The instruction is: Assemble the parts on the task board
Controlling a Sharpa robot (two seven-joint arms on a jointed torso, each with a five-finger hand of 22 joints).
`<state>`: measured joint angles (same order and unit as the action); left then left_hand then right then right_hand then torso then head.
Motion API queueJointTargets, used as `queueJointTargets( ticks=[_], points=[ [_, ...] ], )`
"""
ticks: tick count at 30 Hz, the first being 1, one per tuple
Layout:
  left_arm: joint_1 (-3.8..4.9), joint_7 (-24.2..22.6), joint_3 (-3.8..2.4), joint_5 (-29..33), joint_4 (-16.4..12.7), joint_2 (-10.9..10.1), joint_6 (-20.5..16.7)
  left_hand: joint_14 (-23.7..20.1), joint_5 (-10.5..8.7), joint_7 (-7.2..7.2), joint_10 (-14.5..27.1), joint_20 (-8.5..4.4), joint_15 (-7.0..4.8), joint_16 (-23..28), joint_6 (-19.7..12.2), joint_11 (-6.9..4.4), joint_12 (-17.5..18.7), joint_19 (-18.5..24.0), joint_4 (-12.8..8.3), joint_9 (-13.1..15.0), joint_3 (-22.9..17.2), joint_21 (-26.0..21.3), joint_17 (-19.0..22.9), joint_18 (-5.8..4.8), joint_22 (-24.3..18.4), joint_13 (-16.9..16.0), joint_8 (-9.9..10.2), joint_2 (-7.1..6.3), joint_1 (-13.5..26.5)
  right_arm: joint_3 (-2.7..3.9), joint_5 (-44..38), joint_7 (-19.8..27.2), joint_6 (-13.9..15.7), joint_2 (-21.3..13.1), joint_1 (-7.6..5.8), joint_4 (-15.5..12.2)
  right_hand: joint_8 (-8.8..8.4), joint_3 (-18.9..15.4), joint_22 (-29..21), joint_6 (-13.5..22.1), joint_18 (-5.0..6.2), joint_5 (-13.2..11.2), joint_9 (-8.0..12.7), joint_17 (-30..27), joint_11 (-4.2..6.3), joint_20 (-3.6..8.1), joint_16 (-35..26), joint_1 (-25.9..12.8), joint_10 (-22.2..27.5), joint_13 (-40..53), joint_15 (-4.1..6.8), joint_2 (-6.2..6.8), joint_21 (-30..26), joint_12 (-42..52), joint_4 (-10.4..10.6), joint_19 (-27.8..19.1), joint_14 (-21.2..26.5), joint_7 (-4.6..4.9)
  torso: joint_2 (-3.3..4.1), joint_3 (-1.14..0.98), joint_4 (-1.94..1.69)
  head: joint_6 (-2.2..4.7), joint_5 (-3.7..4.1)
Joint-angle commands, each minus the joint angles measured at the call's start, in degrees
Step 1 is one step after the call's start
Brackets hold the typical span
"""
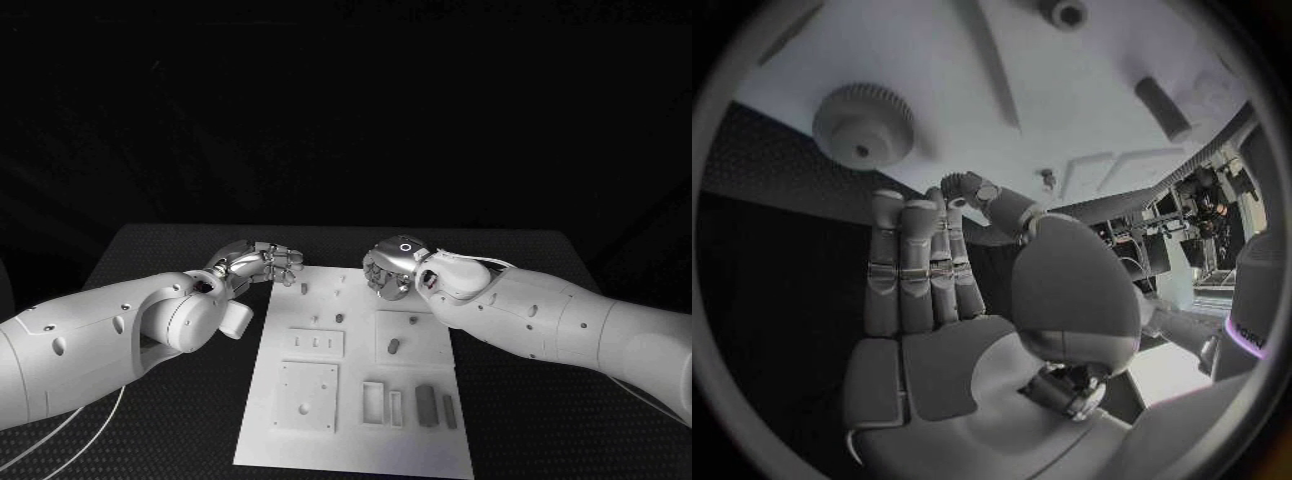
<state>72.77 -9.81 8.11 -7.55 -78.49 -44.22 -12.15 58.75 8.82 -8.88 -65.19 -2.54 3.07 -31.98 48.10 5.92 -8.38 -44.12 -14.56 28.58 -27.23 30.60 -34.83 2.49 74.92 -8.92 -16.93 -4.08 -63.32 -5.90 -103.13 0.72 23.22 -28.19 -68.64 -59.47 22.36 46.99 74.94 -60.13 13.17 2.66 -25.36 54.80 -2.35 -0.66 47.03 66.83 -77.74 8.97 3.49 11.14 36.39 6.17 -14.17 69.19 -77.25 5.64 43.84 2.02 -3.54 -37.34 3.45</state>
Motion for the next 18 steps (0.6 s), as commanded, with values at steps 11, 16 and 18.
queueJointTargets(
  ticks=[11,16,18],
  points=[
    [0.11,-0.48,-0.09,0.26,0.13,0.64,0.52,-0.07,-0.19,-0.06,0.21,0.04,0.14,0.25,-0.38,0.1,0.46,0.5,0.34,-0.03,-0.09,0.07,0.05,-0.41,0.75,-0.05,0.26,0.15,0.51,0.0,-3.53,-4.12,3.72,4.31,-0.21,3.48,0.3,0.87,1.34,-0.68,1.82,0.13,-0.12,0.07,0.16,0.67,0.66,0.38,-0.66,2.11,0.65,0.41,0.78,0.01,0.3,0.15,0.42,-0.08,0.14,0.01,-0.17,0.8,0.03],
    [0.11,-0.51,-0.1,0.26,0.33,0.98,0.52,-0.07,-0.19,-0.05,0.2,0.04,0.15,0.26,-0.39,0.09,0.48,0.51,0.35,-0.03,-0.11,0.07,0.04,-0.41,0.75,-0.06,0.26,0.17,0.52,-0.01,-4.01,-4.26,3.7,6.03,-0.19,4.9,0.3,0.97,1.34,-0.71,1.83,0.13,-0.13,0.06,0.16,0.68,0.72,0.38,-0.69,2.14,0.66,0.48,0.87,-0.03,0.36,0.14,0.42,-0.09,0.2,0.01,-0.22,0.81,-0.1],
    [0.11,-0.53,-0.1,0.26,0.41,1.1,0.52,-0.06,-0.19,-0.04,0.2,0.04,0.15,0.26,-0.39,0.09,0.49,0.51,0.35,-0.03,-0.11,0.07,0.04,-0.41,0.75,-0.06,0.26,0.17,0.52,-0.01,-4.9,-4.06,3.78,6.49,-0.17,5.18,0.29,1.0,1.33,-0.71,1.83,0.13,-0.13,0.06,0.16,0.69,0.74,0.38,-0.69,2.15,0.66,0.5,0.9,-0.04,0.38,0.12,0.43,-0.09,0.21,0.01,-0.26,0.78,-0.18]
  ],
)
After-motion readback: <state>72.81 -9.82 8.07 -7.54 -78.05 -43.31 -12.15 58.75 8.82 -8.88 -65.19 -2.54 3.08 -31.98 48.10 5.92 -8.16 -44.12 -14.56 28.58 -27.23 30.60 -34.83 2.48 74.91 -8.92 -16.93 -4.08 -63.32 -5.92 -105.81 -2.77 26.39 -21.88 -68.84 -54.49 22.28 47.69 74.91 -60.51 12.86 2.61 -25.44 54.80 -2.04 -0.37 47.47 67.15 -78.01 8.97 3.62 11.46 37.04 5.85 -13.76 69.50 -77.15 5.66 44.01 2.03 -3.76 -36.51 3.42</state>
